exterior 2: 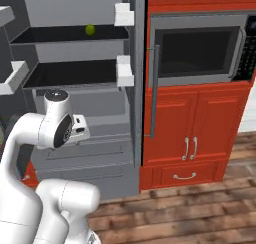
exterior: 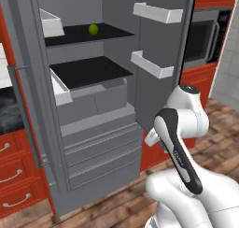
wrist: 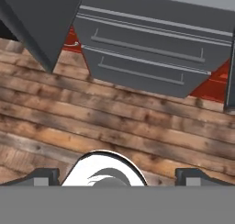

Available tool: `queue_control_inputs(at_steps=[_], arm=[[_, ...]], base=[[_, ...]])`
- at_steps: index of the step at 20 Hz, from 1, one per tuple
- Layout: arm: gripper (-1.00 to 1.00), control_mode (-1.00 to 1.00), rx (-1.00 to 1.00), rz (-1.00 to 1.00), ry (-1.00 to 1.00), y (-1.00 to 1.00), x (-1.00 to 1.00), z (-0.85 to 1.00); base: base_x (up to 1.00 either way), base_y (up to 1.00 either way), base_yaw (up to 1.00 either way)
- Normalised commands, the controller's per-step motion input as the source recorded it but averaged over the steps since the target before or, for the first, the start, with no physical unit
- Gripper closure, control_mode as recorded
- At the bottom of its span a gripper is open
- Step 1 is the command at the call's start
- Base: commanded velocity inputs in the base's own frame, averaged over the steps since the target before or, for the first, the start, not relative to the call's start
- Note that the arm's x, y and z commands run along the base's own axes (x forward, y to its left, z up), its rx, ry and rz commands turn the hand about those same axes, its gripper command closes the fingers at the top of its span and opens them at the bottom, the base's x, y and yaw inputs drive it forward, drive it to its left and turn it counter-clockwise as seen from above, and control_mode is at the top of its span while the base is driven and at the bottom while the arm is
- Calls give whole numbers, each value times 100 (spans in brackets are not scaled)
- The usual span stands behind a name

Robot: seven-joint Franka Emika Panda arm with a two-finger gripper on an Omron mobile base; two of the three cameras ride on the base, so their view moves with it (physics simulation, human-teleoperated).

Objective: Take the cheese, fish, and lime from the fridge and place them on the plate on the dining counter to create an appetizer plate.

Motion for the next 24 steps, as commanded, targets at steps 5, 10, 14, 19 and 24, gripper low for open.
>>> queue_control_inputs(at_steps=[5, 10, 14, 19, 24], arm=[[-100, 100, 0, 0, 0, 0, 0, 0], [-100, 100, 0, 0, 0, 0, 0, 0], [-100, 100, 0, 0, 0, 0, 0, 0], [-100, 100, 0, 0, 0, 0, 0, 0], [-100, 100, 0, 0, 0, 0, 0, 0]], base=[[85, -1, 10], [98, 3, 7], [75, 0, 7], [61, -1, 9], [39, -21, 17]])
